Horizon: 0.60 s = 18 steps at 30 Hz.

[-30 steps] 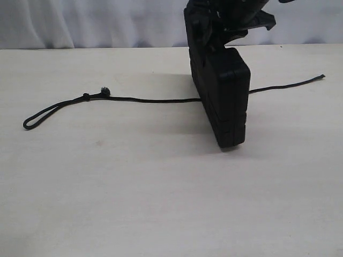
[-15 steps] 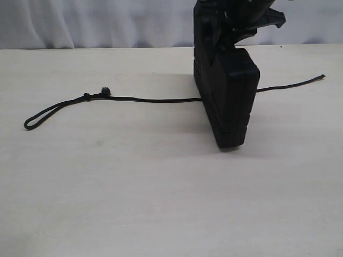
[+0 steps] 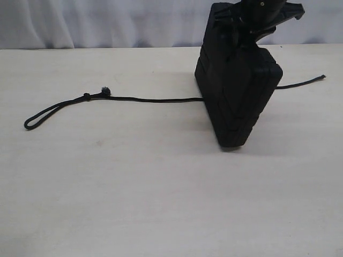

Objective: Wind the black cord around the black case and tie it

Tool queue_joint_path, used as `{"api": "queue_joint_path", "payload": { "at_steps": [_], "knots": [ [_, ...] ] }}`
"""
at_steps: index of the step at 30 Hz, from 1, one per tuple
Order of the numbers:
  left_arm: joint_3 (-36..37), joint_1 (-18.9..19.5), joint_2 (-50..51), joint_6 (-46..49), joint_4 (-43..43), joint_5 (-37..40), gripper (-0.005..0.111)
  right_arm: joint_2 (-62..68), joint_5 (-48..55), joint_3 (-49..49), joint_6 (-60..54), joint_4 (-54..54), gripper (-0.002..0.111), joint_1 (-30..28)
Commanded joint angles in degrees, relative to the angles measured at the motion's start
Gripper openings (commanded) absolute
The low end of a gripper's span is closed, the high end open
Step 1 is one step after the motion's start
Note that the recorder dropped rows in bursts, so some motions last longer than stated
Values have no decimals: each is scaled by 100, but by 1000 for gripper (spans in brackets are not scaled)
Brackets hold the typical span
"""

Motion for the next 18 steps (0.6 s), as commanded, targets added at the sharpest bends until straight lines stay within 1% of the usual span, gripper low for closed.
{"api": "queue_joint_path", "payload": {
  "at_steps": [1, 4, 5, 8, 12, 13, 15, 17, 18],
  "knots": [
    [17, 3, -12, 3, -85, -912, 0, 177, 243, 127, -170, 143, 4, -3],
    [17, 3, -12, -419, -1455, -1812, 0, 177, 243, 127, -279, 295, 4, -3],
    [17, 3, -12, -429, -1718, -2125, 0, 177, 243, 127, -314, 295, 4, -3],
    [17, 3, -12, -478, -2089, -3375, 0, 177, 243, 127, -358, 295, 4, -3],
    [17, 3, -12, -1216, -2136, -4297, 0, 177, 243, 127, -469, 373, 4, -3],
    [17, 3, -12, -1379, -2107, -4428, 0, 177, 243, 127, -487, 386, 4, -3],
    [-36, 3, -12, -1410, -2048, -4411, 0, 177, 243, 127, -501, 386, 4, -3],
    [-356, 3, 47, -1415, -1707, -4090, 0, 177, 243, 127, -528, 386, 4, -3],
    [-591, 3, 207, -1514, -1403, -3767, 0, 177, 243, 127, -528, 386, 4, -3]
  ]
}}
